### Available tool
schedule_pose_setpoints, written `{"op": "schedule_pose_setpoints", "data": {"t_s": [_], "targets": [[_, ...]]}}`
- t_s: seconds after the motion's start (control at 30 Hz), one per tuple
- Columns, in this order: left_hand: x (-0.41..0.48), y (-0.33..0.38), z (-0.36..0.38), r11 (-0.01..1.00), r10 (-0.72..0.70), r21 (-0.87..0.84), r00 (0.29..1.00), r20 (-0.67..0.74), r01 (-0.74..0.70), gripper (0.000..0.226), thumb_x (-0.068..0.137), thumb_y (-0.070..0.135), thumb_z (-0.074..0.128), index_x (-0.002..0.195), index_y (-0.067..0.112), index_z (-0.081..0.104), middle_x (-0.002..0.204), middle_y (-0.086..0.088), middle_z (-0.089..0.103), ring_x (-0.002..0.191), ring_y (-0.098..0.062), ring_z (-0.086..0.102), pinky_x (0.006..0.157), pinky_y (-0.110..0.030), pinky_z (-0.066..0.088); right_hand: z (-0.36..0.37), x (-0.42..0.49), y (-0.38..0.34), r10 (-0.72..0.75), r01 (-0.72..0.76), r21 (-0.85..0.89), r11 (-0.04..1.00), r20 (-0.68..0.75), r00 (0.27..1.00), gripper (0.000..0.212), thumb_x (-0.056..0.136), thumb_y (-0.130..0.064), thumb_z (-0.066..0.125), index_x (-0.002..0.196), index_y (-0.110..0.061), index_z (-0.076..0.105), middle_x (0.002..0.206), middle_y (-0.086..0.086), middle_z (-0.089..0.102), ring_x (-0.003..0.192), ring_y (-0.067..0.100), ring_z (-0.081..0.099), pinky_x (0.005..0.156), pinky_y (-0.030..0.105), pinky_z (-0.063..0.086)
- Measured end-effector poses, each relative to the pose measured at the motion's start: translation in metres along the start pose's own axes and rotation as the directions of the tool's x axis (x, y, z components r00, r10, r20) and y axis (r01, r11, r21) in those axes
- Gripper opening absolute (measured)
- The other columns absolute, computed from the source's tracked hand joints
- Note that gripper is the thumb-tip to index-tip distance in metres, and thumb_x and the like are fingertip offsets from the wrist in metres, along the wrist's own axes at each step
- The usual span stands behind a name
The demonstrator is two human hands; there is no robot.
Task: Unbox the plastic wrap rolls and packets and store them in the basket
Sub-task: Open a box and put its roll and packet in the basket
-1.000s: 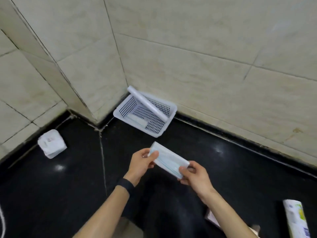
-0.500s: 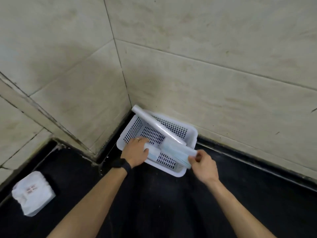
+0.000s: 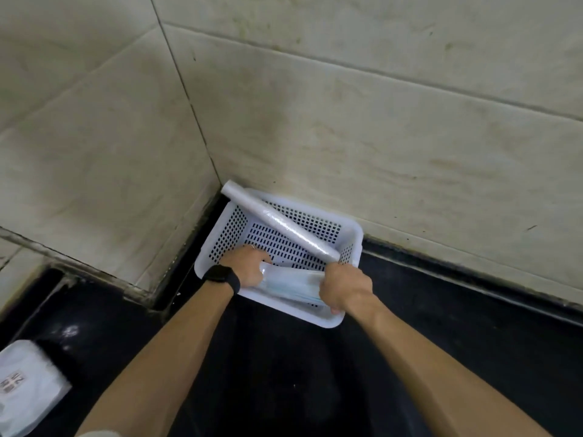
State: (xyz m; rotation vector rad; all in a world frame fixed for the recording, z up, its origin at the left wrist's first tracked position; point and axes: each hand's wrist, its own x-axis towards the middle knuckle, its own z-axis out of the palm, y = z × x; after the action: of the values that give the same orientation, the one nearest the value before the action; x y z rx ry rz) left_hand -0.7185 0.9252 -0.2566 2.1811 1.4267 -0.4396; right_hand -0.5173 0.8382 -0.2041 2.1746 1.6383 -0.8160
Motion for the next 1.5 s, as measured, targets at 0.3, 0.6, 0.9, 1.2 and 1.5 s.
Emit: {"op": "schedule_pose_setpoints", "data": {"t_s": [0.3, 0.6, 0.9, 1.2, 1.5], "targets": [[0.0, 0.008, -0.001, 1.0, 0.018, -0.008, 0.999, 0.03, -0.017, 0.044, 0.089, 0.033, 0.048, 0.132, 0.041, 0.054, 0.131, 0.005, 0.061, 0.11, -0.021, 0.058, 0.092, -0.036, 0.049, 0.017, 0.012, -0.023, -0.182, 0.124, -0.487, 0.865, -0.075, 0.98, 0.041, 0.099, -0.027, 0.046, 0.138, -0.014, 0.05, 0.135, 0.009, 0.053, 0.119, 0.022, 0.055, 0.095, 0.035, 0.046], [0.002, 0.022, 0.013, 0.989, -0.027, 0.142, 0.999, -0.047, 0.033, 0.037, 0.091, 0.041, 0.058, 0.129, 0.043, 0.055, 0.127, 0.001, 0.058, 0.115, -0.022, 0.055, 0.107, -0.044, 0.036, 0.035, 0.01, -0.008, -0.273, 0.204, -0.448, 0.871, -0.094, 0.957, 0.03, 0.096, -0.024, 0.049, 0.124, -0.021, 0.06, 0.12, 0.004, 0.065, 0.125, 0.031, 0.049, 0.114, 0.046, 0.024], [-0.013, 0.037, 0.011, 0.998, -0.021, 0.055, 0.997, -0.07, 0.024, 0.017, 0.087, 0.039, 0.061, 0.104, 0.038, 0.061, 0.13, 0.003, 0.051, 0.115, -0.021, 0.054, 0.103, -0.039, 0.039, 0.026, -0.004, -0.007, -0.234, 0.219, -0.572, 0.791, 0.048, 0.971, 0.024, 0.098, -0.031, 0.047, 0.111, -0.021, 0.064, 0.111, 0.004, 0.07, 0.136, 0.036, 0.042, 0.115, 0.068, -0.012], [-0.046, 0.078, -0.002, 1.0, 0.02, -0.01, 0.99, -0.137, -0.021, 0.029, 0.097, 0.035, 0.05, 0.124, 0.029, 0.059, 0.142, -0.003, 0.05, 0.126, -0.022, 0.05, 0.104, -0.037, 0.042, 0.03, -0.07, 0.051, -0.264, 0.323, 0.134, 0.937, -0.336, 0.904, 0.034, 0.097, -0.028, 0.046, 0.126, -0.028, 0.064, 0.126, -0.006, 0.064, 0.129, 0.019, 0.048, 0.122, 0.051, 0.003], [-0.135, 0.201, 0.061, 0.94, 0.125, -0.249, 0.915, -0.383, -0.232, 0.027, 0.093, 0.028, 0.059, 0.119, 0.028, 0.063, 0.121, 0.003, 0.059, 0.11, -0.019, 0.056, 0.093, -0.038, 0.05, 0.101, -0.197, 0.19, 0.03, 0.262, 0.52, 0.813, -0.486, 0.873, 0.024, 0.096, -0.025, 0.059, 0.115, -0.029, 0.071, 0.115, -0.015, 0.069, 0.112, 0.007, 0.056, 0.097, 0.015, 0.038]]}}
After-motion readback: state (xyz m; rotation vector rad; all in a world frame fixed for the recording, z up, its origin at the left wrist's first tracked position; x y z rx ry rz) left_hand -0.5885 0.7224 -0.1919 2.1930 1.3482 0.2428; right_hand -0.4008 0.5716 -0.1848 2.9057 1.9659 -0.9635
